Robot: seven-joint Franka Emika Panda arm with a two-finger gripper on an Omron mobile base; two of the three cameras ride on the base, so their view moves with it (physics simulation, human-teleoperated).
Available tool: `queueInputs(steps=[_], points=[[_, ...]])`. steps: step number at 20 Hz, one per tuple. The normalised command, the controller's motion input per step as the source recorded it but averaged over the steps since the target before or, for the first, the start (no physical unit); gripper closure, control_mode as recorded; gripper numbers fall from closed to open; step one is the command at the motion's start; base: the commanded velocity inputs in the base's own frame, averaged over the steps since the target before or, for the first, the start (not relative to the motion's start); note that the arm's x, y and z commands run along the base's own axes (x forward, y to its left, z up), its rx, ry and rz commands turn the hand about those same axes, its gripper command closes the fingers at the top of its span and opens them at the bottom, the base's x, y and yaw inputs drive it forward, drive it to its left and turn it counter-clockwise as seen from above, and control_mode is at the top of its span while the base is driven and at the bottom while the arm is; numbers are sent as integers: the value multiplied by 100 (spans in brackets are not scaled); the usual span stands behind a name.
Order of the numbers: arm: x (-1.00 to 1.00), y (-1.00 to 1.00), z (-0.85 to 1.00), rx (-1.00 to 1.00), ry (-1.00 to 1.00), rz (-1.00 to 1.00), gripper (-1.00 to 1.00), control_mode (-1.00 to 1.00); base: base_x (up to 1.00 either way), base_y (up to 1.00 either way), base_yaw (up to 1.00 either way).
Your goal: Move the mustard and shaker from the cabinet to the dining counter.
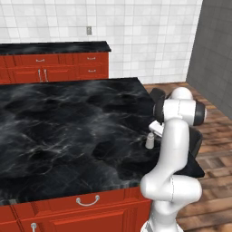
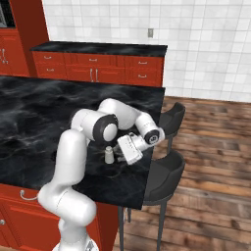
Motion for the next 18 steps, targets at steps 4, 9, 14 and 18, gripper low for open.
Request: queueInputs(steps=[4, 9, 14, 18], points=[[-23, -3, 27, 0, 1, -6, -100, -100, 0, 0, 0], [-39, 0, 31, -1, 0, -12, -100, -100, 0, 0, 0], [-39, -1, 35, -7, 3, -11, -100, -100, 0, 0, 0], [-44, -5, 41, -9, 15, -4, -100, -100, 0, 0, 0]])
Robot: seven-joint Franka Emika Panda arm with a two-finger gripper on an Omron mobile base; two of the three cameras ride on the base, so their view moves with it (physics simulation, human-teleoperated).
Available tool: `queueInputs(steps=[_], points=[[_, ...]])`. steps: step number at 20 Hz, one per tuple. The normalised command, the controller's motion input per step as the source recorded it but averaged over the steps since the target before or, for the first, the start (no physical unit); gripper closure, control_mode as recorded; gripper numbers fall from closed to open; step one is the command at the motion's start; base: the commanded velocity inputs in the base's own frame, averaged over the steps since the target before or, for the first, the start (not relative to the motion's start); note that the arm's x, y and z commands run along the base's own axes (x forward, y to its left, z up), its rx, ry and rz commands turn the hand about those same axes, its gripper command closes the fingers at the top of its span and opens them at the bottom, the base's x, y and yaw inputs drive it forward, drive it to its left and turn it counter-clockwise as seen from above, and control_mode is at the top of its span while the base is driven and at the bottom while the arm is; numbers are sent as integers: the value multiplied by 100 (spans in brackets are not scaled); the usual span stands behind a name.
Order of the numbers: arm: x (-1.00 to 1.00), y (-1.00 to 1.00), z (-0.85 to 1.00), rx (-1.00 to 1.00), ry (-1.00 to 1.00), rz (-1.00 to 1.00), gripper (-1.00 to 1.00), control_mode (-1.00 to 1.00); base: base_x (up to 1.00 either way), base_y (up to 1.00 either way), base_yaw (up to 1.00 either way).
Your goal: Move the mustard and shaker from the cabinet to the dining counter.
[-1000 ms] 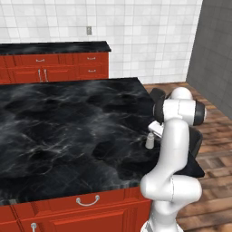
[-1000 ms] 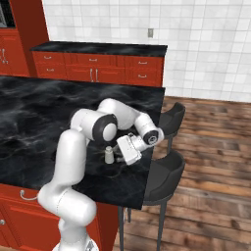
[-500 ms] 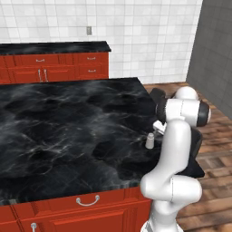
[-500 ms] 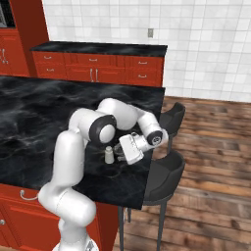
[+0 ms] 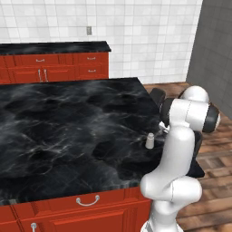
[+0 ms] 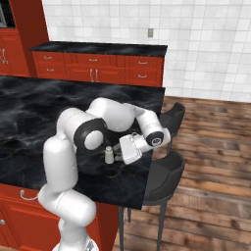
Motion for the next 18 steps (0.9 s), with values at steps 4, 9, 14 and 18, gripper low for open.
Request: queueInputs(steps=[4, 9, 14, 18], points=[[-45, -3, 38, -12, 26, -11, -100, -100, 0, 0, 0], [-49, -2, 33, -11, 14, -16, -100, -100, 0, 0, 0], [-47, 0, 30, -20, 7, -22, -100, -100, 0, 0, 0], [-39, 0, 31, -23, 16, -28, -100, -100, 0, 0, 0]])
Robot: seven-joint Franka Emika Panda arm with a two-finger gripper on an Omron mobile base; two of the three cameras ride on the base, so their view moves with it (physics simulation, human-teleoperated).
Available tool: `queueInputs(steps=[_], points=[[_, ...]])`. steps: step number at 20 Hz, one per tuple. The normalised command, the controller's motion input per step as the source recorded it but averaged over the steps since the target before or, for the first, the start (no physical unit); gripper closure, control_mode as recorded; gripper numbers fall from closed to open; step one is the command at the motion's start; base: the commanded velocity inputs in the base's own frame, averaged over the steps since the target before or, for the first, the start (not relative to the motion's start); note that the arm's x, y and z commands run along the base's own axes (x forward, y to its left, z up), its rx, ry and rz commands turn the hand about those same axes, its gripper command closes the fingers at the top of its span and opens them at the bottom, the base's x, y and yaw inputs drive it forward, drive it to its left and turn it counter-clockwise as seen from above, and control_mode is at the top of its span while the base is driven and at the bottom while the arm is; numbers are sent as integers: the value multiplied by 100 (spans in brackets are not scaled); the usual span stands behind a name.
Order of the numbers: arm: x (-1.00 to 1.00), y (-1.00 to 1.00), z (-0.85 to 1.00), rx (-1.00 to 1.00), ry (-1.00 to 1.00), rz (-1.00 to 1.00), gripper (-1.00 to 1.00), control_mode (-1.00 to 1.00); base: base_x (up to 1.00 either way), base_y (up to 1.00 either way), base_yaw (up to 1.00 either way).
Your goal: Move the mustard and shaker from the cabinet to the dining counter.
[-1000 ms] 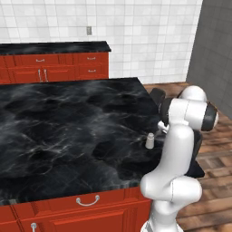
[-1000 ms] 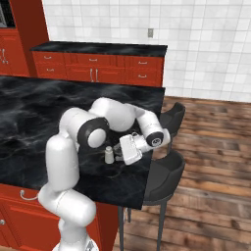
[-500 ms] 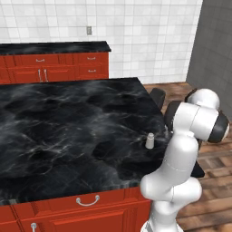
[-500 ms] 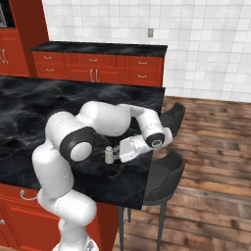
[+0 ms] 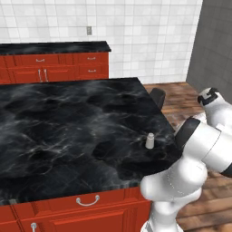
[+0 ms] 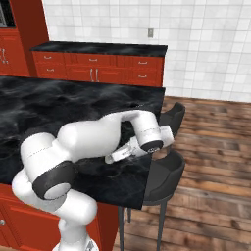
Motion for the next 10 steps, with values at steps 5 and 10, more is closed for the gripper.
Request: queueInputs(steps=[5, 10], points=[[-35, 0, 24, -27, 17, -34, -100, -100, 0, 0, 0], [-26, 8, 20, -31, 23, -39, -100, -100, 0, 0, 0]])
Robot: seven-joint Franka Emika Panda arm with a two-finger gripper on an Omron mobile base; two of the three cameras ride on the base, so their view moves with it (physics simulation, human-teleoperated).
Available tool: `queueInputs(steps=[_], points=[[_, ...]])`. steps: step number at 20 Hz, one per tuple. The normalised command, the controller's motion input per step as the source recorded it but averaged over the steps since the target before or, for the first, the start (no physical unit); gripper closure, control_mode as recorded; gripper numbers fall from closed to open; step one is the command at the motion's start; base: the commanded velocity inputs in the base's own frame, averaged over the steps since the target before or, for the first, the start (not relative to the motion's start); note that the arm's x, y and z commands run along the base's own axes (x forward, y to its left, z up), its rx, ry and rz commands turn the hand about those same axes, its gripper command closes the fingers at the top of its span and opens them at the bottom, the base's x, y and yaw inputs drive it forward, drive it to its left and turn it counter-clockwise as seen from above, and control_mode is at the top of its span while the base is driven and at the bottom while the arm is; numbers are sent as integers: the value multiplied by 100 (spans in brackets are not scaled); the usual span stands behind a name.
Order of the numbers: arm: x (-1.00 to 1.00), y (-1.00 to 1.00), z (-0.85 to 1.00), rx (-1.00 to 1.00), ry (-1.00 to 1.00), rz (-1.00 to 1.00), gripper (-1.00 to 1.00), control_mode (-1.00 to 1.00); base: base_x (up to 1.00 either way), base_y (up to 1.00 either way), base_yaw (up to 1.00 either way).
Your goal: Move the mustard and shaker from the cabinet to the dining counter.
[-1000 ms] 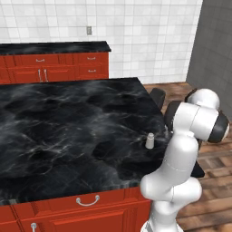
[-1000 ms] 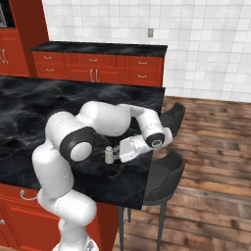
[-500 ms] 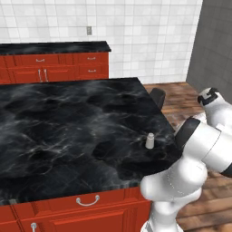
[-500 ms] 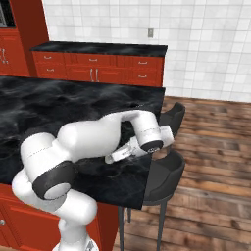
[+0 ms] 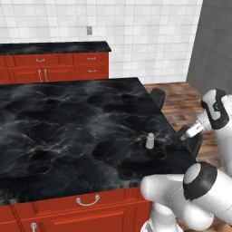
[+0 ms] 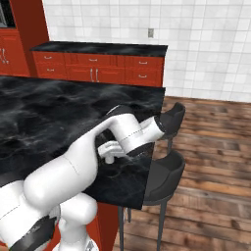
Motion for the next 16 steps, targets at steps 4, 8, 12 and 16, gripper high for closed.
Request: queueInputs(steps=[4, 8, 12, 16], points=[[-24, 20, 26, -33, 21, -34, -100, -100, 0, 0, 0], [-27, 34, 24, -36, 14, -26, -100, -100, 0, 0, 0], [-29, 39, 12, -38, 1, -23, -100, -100, 0, 0, 0], [-22, 34, 4, -27, 0, -26, -100, -100, 0, 0, 0]])
